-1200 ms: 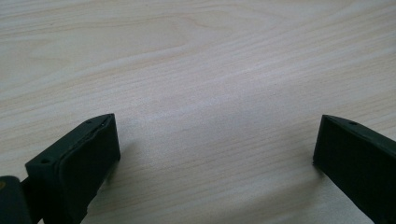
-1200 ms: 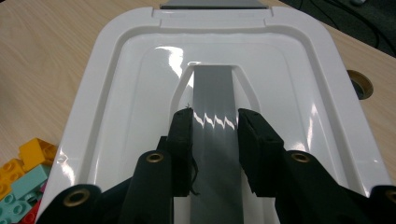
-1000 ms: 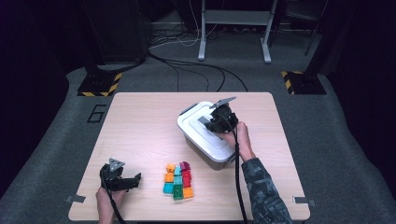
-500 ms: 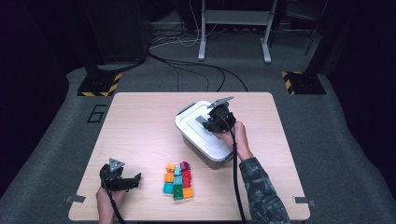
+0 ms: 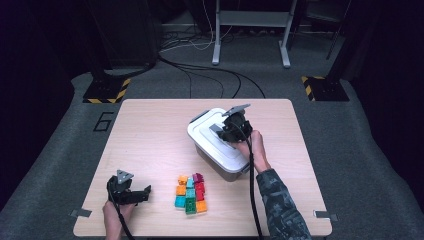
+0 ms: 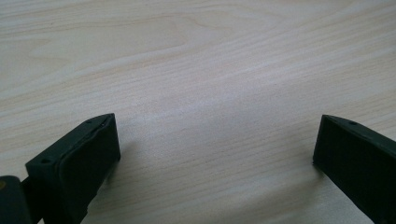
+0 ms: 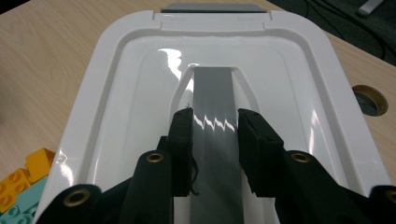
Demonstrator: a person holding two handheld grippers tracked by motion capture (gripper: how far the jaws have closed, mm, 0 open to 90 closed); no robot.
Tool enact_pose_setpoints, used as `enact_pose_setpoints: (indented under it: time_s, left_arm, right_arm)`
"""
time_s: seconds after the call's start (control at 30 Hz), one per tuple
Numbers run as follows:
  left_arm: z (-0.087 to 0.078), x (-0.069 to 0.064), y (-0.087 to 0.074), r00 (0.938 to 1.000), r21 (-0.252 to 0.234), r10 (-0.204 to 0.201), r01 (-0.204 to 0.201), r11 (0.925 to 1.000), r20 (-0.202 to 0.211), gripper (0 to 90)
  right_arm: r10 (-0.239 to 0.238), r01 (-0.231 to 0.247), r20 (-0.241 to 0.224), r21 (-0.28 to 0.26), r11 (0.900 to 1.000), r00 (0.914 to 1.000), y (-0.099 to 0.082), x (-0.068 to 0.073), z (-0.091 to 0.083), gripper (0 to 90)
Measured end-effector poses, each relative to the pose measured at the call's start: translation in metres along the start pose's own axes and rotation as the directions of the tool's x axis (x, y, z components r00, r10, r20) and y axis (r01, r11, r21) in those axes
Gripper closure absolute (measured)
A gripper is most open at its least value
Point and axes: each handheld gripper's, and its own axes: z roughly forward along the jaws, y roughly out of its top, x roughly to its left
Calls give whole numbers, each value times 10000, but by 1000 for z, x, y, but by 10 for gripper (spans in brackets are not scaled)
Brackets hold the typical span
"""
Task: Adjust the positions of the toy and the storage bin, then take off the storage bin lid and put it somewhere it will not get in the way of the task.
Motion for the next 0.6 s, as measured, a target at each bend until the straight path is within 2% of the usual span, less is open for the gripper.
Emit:
enact_pose_setpoints:
  time_s: [0.23, 0.3, 0.6]
  left_arm:
    - [0, 0, 0, 10000, -8, 7, -7, 10000, 3, 2]
    - [0, 0, 0, 10000, -5, 6, -6, 10000, 2, 2]
    - [0, 0, 0, 10000, 4, -2, 2, 10000, 7, 2]
  right_arm:
    - [43, -43, 5, -75, 10000, 10000, 0, 1, -1, 668]
    - [166, -167, -44, -165, 9997, 9999, 0, 1, -5, 667]
    - [198, -197, 24, -508, 9985, 9998, 6, 1, -20, 668]
